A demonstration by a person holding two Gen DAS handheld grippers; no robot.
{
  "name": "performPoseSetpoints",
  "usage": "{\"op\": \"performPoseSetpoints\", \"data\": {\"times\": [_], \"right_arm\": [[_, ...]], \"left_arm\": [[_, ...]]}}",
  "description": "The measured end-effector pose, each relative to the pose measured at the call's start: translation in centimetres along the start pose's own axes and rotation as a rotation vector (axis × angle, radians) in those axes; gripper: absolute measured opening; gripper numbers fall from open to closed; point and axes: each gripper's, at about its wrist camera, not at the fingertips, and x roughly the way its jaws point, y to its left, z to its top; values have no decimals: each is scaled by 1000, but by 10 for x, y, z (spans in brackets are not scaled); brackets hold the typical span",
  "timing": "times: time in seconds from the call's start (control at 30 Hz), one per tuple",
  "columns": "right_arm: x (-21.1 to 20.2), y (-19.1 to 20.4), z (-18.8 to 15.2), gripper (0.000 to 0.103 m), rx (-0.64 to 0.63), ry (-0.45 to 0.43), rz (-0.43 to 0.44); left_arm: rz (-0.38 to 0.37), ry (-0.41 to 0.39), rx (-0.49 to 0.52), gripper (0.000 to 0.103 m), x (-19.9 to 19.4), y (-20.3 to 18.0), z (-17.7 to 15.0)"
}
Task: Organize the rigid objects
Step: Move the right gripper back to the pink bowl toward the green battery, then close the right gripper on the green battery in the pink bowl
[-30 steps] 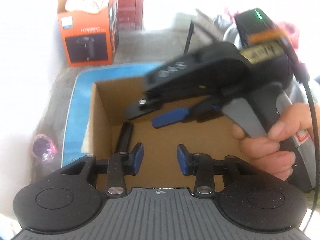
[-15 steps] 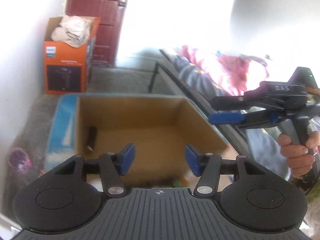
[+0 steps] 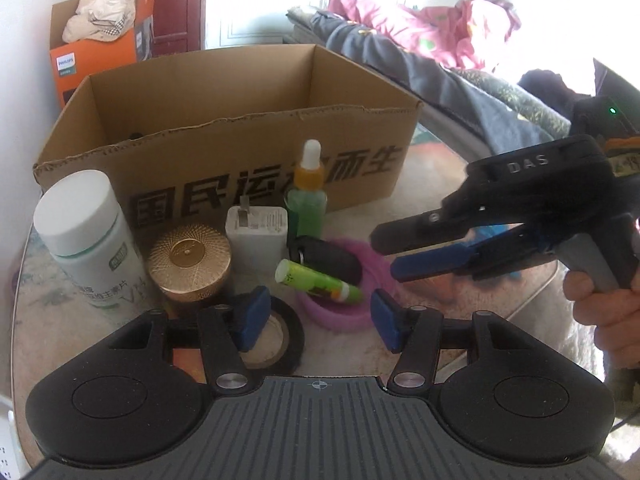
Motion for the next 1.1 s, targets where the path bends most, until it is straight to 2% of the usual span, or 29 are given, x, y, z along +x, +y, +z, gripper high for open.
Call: {"op": "performPoseSetpoints", "data": {"times": [0.17,0.33,0.5,0.63,0.9,1.1], "right_arm": [[5,5,5,43,-31,45,-38],[4,9,14,43,-57,67,-69],[4,12,21,43,-70,74,-97],[8,9,24,43,-56,84,-98],[-1,17,25,44,-66,85,-93],[-9,29,19,44,-62,133,-108]], "left_arm": [[51,-26,54,55,2,-4,-5],[9,0,74,55,15,-4,-4],[-56,34,43,54,22,-6,-4],[-114,60,14,49,20,-9,-11],[-130,39,35,43,10,-18,-14],[-162,58,29,30,12,-21,-15]]}}
